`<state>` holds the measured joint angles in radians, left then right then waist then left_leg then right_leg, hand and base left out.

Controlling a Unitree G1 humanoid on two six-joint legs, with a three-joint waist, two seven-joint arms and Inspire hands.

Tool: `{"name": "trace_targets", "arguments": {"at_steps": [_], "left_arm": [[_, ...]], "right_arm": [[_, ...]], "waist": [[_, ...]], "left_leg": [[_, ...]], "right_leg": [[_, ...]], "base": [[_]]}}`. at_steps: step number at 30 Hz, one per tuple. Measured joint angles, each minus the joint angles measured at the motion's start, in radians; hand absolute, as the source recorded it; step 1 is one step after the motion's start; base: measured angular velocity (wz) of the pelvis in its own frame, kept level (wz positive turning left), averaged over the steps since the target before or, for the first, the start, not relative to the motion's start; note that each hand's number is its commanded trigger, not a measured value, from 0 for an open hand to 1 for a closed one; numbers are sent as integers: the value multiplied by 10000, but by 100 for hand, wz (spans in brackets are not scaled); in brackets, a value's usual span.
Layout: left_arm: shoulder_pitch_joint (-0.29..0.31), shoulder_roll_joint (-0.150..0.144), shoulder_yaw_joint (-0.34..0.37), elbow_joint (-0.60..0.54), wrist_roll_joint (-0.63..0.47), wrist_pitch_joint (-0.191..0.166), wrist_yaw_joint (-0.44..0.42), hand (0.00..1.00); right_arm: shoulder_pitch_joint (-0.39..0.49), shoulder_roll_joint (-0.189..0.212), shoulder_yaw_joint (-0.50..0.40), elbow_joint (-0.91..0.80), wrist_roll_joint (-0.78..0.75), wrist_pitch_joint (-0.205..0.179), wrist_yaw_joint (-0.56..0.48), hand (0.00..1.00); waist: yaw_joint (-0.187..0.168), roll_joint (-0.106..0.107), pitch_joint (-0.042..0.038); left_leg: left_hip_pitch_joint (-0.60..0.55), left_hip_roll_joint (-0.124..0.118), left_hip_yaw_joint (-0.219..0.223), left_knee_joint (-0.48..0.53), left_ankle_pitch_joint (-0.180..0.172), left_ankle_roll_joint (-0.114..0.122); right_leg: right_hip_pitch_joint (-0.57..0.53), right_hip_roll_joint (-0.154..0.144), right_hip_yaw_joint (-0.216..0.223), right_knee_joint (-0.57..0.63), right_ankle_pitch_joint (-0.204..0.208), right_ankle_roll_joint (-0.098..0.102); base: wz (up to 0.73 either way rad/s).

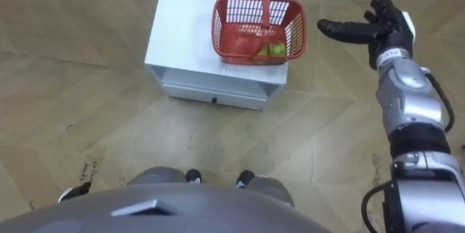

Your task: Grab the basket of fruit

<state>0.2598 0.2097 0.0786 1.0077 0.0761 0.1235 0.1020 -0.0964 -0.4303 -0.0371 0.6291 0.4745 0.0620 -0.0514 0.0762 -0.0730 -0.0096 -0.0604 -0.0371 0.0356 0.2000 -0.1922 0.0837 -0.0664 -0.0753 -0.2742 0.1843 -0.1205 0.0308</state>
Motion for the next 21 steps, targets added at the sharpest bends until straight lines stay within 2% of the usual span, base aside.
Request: {"name": "trace_targets", "arguments": {"at_steps": [2, 3, 5, 7, 10, 13, 17, 21], "left_arm": [[11, 2, 41, -69, 0, -9, 222, 0], [-6, -16, 40, -68, -61, -34, 362, 0], [-77, -95, 41, -78, -62, -136, 585, 0], [-144, -255, 40, -55, -48, -375, 815, 0], [-176, -581, 463, -57, 44, -509, 880, 0], [-212, -779, 556, -26, 26, -642, 914, 0], [-278, -897, 558, 103, -6, -606, 854, 0], [-236, -947, 725, 438, 269, -515, 581, 0]], "right_arm": [[452, 188, -84, 602, -654, -322, -46, 0], [788, 438, -110, 1348, -1046, -484, -125, 0], [1223, 915, -216, 2433, -1601, -486, -253, 0], [1867, 1556, -259, 3839, -1732, -485, -375, 0], [2292, 2073, -271, 5486, -1941, -465, -338, 0], [2550, 2402, -176, 6039, -1954, -457, -312, 0], [2486, 2769, -47, 6546, -1923, -441, -184, 0], [2456, 2846, -47, 6595, -2057, -371, -72, 0]], "waist": [[-181, 24, 20], [-212, 29, 18], [-251, 60, 27], [-297, 108, 41], [-470, 234, 82], [-468, 287, 101], [-451, 335, 139], [-402, 398, 147]], "left_leg": [[171, 7, -24, -45, -2, -5], [372, 16, -41, -149, -6, -12], [549, 46, -67, -263, -26, -42], [561, 46, -100, -318, -33, -52], [616, 63, 14, -367, -36, -58], [749, 89, 145, -432, -71, -97], [936, 100, 91, -436, -100, -108], [1009, 100, 83, -423, -114, -104]], "right_leg": [[274, 35, -13, -128, 2, 0], [454, 59, -14, -188, 2, 1], [606, 92, -1, -201, -1, 4], [656, 103, -27, -301, -1, 4], [654, 126, 42, -328, -1, 4], [685, 193, 285, -330, 2, -1], [877, 212, 285, -352, 2, -2], [942, 216, 267, -353, 2, -2]], "base": [[6], [3], [2], [0], [-11], [-22], [1], [0]]}}
